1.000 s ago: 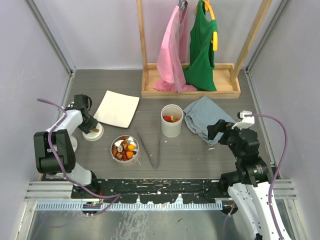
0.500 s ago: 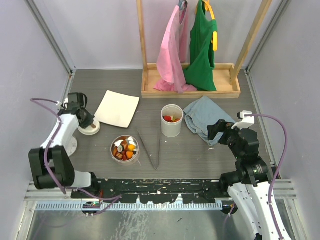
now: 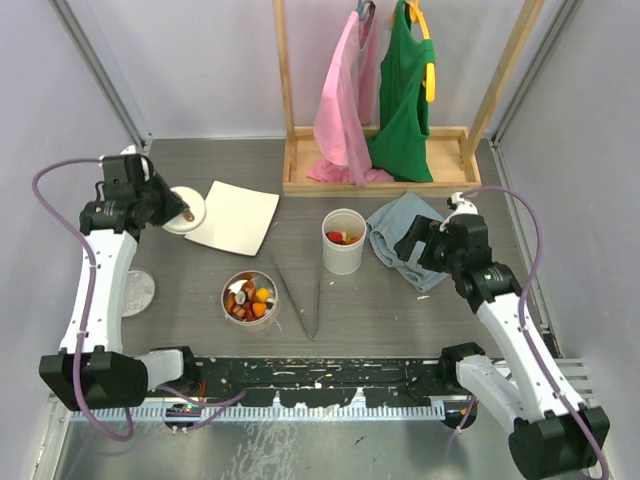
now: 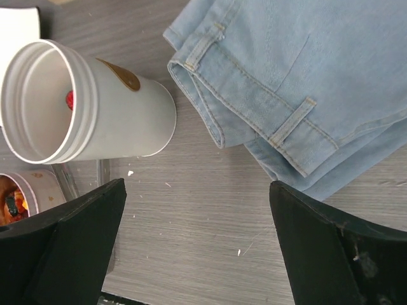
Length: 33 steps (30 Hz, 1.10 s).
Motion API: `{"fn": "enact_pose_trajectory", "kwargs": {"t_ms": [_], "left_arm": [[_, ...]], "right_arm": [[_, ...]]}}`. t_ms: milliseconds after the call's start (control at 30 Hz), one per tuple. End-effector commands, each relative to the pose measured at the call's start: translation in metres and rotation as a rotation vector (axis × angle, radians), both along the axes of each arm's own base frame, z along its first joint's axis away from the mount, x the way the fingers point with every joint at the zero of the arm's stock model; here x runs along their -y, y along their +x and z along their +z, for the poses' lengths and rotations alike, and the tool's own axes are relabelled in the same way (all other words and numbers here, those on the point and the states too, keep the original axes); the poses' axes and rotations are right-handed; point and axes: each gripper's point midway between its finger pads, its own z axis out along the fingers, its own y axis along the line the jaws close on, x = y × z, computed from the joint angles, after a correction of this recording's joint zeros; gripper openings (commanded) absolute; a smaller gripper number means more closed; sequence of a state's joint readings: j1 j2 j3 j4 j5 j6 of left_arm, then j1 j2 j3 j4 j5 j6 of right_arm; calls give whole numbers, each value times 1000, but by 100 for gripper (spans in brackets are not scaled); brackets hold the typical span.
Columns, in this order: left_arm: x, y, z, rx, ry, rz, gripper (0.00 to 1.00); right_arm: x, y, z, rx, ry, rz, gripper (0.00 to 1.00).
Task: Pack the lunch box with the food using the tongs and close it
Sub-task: Pick up the box lid from the center of the board, then close the box lid on the packing box.
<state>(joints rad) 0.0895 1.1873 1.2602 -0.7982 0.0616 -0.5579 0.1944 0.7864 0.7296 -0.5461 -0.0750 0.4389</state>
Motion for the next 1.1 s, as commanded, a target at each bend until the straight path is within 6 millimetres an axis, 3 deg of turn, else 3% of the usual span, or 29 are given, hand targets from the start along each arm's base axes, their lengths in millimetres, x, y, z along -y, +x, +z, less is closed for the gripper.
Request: {"fn": "enact_pose_trajectory", "kwargs": {"t_ms": [0,167,433,600,800,1067], "left_arm": [[50,-12,34,10,24,-255,0],[100,-11,66,36,77,-424,0],[197,-18,81,64,121,-763,0],[242,-21,71,54,168,-929,0],[286,-23,51,8,203,-1057,0],[328,-28,35,8,181,-1151,0]], "right_arm": [[-19,20,26,36,83,37,100],[-26,34,35,40,125,35,100],[-38,44,37,-27,265,-33,100],[-53,39,37,-27,398,-17,100],[-56,40,33,-38,440,-32,99],[-58,44,9,-86,456,-57,97]]}}
